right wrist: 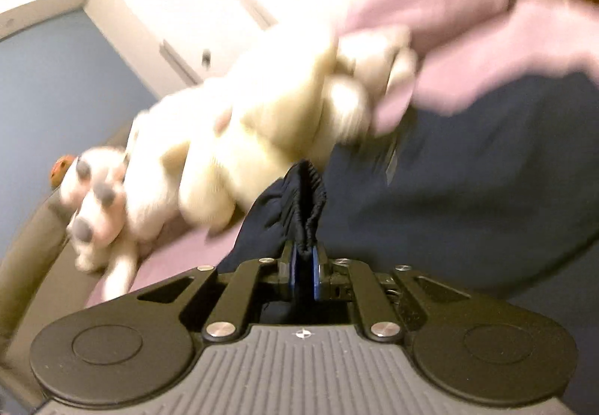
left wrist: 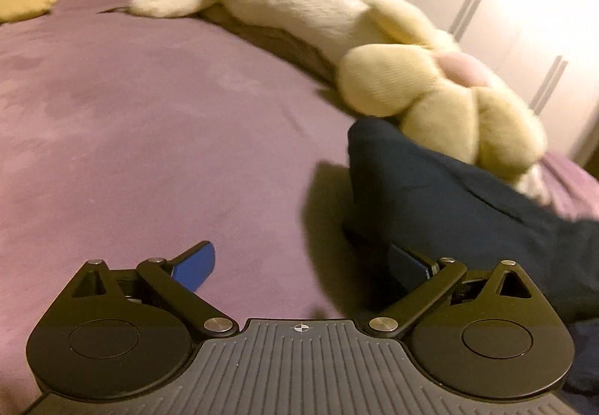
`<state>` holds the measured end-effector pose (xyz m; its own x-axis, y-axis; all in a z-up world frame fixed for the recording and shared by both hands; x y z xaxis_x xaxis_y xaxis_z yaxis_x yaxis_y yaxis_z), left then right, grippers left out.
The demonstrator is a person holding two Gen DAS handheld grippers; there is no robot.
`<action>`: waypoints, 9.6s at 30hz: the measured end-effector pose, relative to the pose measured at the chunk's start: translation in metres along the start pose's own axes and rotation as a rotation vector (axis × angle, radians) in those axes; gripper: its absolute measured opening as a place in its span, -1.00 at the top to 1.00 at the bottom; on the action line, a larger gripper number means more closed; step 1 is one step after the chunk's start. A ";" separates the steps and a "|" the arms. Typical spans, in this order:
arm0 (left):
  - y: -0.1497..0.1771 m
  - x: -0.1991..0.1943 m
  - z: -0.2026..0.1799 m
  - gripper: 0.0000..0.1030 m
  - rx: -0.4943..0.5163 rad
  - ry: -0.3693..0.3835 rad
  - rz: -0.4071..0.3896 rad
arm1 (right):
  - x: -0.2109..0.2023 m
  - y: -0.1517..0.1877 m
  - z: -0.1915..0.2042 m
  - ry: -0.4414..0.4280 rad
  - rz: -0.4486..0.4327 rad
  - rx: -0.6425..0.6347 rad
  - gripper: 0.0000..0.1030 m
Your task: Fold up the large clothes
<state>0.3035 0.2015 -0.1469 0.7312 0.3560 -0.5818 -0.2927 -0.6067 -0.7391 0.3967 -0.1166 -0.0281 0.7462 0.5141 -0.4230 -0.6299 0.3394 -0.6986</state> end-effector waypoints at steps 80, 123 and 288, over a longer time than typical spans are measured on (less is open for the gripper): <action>0.059 0.099 -0.200 -1.00 0.626 0.146 -0.005 | 0.008 -0.030 -0.173 0.429 0.026 -0.456 0.98; 0.045 0.068 -0.117 -1.00 0.356 0.063 0.216 | -0.058 0.013 -0.200 0.298 0.036 -0.106 0.05; -0.016 0.211 -0.217 -0.51 0.355 0.078 0.040 | 0.101 -0.120 -0.265 0.738 -0.085 -0.291 0.75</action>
<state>0.5965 0.1321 -0.1844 0.7558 0.2732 -0.5951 -0.5078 -0.3293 -0.7961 0.6048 -0.3144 -0.1404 0.8035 -0.1934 -0.5630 -0.5586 0.0823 -0.8254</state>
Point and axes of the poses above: each gripper's, at about its wrist camera, not at the fingertips, and x roughly the way its jaws point, z to its left, y to its underside, the point moved 8 cm from there along x, roughly the way its jaws point, and after that the axes turned 6 degrees about -y, right-handed, at the moved point
